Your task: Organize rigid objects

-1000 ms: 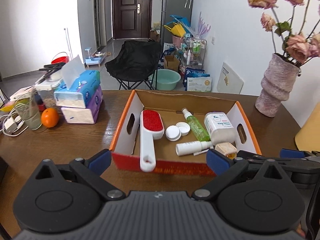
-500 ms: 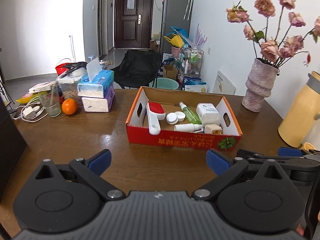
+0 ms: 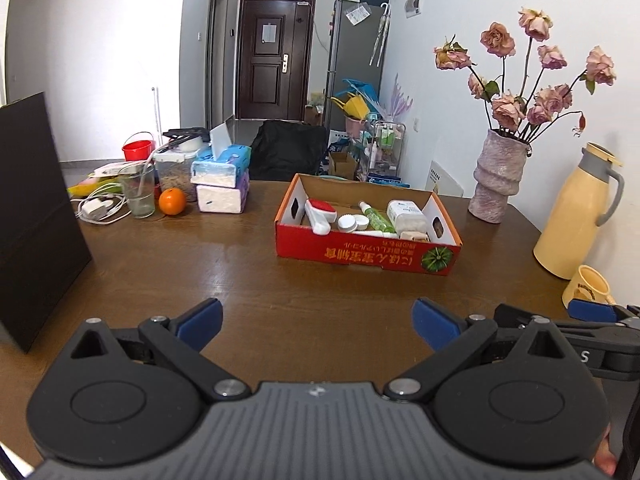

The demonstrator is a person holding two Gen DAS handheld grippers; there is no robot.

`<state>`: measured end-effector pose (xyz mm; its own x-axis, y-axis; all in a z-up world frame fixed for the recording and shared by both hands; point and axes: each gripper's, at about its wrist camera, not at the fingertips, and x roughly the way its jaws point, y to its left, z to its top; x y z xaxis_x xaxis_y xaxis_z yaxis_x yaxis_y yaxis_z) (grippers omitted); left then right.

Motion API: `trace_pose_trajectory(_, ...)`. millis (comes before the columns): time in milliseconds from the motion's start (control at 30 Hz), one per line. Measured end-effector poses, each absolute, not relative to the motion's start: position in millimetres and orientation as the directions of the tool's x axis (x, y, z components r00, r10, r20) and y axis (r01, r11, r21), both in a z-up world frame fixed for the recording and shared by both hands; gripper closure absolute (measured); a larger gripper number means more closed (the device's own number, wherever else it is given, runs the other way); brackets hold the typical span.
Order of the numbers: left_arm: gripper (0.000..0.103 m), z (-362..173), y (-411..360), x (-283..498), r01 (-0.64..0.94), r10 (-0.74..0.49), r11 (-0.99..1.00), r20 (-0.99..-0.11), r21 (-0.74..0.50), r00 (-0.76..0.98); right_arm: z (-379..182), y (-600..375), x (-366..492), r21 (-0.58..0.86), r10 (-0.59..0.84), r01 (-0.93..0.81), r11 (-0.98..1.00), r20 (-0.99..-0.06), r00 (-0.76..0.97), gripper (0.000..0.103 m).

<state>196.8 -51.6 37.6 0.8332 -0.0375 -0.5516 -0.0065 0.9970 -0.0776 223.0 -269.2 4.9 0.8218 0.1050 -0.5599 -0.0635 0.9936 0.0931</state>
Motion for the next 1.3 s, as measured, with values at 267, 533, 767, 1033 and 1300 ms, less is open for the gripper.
trace_pose_trajectory(267,0.0,31,-44,128,0.008,-0.058,0.995,-0.526,-0.097,0.849,4,-267,148,0.076,0.098,-0.068,0.995,-0.506,0.857,0.0)
trace_pose_trajectory(533,0.0,22,-43,79,0.013,-0.052,0.997,-0.495,-0.081,0.867,4,-274,91,0.104,0.111,-0.072,0.992,-0.443,0.89,0.0)
trace_pose_trajectory(767,0.0,18,-47,69,0.028,-0.064,0.996,-0.459,-0.086,0.886,5,-276,75,0.105,0.118,-0.082,0.991,-0.407,0.906,0.0)
trace_pose_trajectory(1033,0.0,12,-56,63,0.057,-0.079,0.996,-0.45,-0.062,0.889,-1,-273,70,0.103,0.108,-0.072,0.992,-0.402,0.909,0.0)
trace_pose_trajectory(1300,0.0,9,-57,60,0.074,-0.093,0.995,-0.448,-0.06,0.889,-3,-271,66,0.091,0.096,-0.065,0.994,-0.402,0.911,0.0)
